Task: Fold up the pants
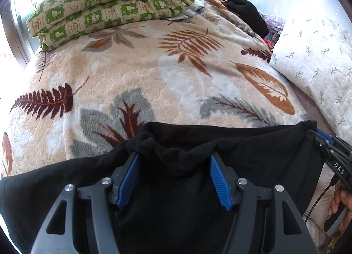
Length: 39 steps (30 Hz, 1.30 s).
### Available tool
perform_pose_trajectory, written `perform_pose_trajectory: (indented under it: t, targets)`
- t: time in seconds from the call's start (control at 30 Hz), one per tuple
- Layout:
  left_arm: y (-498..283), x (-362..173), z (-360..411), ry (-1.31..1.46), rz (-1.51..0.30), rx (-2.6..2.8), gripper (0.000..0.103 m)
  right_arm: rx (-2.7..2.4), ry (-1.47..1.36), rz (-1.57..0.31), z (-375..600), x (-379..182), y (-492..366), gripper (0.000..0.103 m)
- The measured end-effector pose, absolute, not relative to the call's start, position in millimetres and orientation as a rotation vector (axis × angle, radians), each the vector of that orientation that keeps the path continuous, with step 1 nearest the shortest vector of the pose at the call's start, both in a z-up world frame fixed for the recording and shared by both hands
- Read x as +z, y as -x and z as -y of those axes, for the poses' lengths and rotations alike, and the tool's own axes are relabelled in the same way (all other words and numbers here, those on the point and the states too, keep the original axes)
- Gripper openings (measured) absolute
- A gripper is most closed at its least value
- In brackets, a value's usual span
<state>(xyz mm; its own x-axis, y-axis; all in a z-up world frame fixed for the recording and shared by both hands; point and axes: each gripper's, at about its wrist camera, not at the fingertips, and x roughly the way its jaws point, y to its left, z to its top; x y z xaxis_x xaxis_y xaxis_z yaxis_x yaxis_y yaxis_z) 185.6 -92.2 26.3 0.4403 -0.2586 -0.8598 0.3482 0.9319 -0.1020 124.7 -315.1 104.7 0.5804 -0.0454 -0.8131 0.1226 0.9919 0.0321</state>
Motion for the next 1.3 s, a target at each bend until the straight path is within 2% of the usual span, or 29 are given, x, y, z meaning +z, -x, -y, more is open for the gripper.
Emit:
perform_pose_trajectory:
  t: [0.1, 0.27, 0.47, 0.6, 0.63, 0.77, 0.9, 1.03, 1.2, 1.3]
  targets:
    - [-187, 18, 95, -0.122, -1.041, -0.359, 0.066, -0.079, -0.067, -0.981, 316, 84, -127, 0.018]
    - [-187, 19, 96, -0.129, -1.033, -0.346, 0.066, -0.058, -0.113, -0.952, 323, 88, -124, 0.018]
    - [-193, 21, 83, -0.04, -1.007, -0.302, 0.057, -0.097, -0.124, -0.86, 321, 102, -116, 0.017]
    - [-195, 18, 88, -0.056, -0.985, -0.269, 0.057, -0.112, -0.118, -0.922, 324, 85, -123, 0.018]
    - [-195, 16, 91, -0.078, -0.978, -0.257, 0.059, -0.107, -0.126, -0.927, 326, 82, -123, 0.019]
    - [-199, 17, 93, -0.082, -0.983, -0.24, 0.06, -0.066, -0.18, -0.944, 334, 90, -122, 0.034]
    - [-194, 32, 79, -0.002, -1.023, -0.294, 0.06, -0.051, -0.25, -0.984, 352, 118, -118, 0.035]
    - [-167, 46, 72, -0.041, -1.001, -0.358, 0.06, -0.023, -0.317, -1.099, 364, 131, -111, 0.035]
    - [-129, 40, 70, -0.065, -1.026, -0.439, 0.06, -0.036, -0.281, -1.205, 357, 116, -91, 0.037]
    - [-112, 37, 73, -0.111, -1.021, -0.447, 0.06, -0.029, -0.232, -1.207, 349, 98, -90, 0.044]
